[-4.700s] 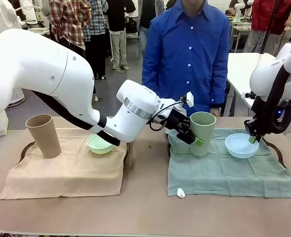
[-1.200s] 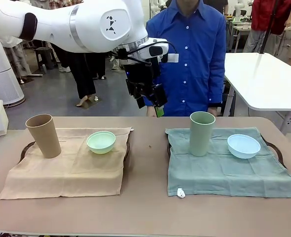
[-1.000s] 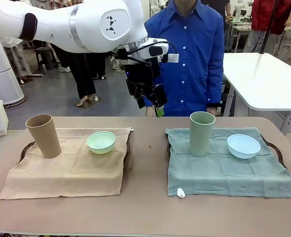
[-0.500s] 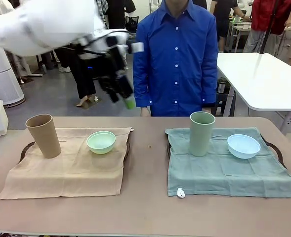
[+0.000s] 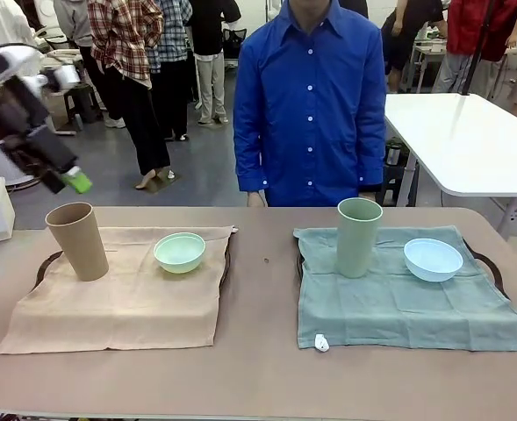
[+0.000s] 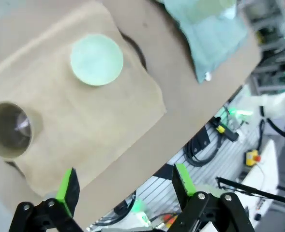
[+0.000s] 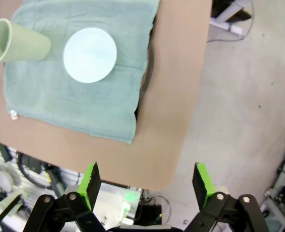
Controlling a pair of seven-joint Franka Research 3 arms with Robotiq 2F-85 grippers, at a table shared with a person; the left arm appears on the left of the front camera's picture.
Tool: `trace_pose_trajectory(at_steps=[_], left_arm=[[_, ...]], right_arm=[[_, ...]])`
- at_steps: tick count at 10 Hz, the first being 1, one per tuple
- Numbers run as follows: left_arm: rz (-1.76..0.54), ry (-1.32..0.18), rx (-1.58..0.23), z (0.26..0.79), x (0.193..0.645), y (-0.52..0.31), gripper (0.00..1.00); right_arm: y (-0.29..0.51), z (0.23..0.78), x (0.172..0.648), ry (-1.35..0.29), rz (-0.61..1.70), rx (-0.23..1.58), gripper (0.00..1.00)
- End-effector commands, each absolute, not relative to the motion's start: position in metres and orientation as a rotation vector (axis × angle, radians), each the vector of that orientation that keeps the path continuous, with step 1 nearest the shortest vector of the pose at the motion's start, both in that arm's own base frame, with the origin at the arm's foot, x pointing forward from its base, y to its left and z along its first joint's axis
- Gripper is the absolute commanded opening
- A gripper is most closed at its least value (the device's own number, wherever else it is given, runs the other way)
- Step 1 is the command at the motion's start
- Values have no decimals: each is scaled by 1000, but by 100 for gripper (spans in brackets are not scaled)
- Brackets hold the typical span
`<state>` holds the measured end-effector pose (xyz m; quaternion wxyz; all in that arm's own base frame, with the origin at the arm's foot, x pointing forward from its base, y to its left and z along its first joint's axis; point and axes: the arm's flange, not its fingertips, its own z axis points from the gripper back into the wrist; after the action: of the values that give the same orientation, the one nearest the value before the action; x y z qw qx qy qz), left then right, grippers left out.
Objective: Set up a tray with a mat and arrange the tableware.
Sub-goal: Place the Picnic Bowl and Reusable plastic cup back onto the Handle tray in front of the human's position.
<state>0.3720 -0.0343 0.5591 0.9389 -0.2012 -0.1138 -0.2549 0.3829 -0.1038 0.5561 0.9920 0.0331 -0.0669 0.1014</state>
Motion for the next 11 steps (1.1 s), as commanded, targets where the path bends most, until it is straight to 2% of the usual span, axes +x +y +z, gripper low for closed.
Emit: trace_pose_trajectory(at_steps=[1,3,5,6,8,11], left_arm=[[-408,-278,-515,545,369,-1,100],[-210,-363,-684,536,357,54,100],[-33,-459,-894,517,338,99,100],[42,-498,-980,506,325,115,100],[218,-556,-1126,488,304,143,100],[276,-460,-1201,473,278,157,100]], right_arm=[[-121,560,381,-86,264,264,98],[-148,562,382,-41,241,613,98],[-185,556,387,34,63,750,98],[-207,552,389,17,-14,809,98],[-242,539,389,78,-208,873,98],[-274,515,382,194,-331,1009,98]])
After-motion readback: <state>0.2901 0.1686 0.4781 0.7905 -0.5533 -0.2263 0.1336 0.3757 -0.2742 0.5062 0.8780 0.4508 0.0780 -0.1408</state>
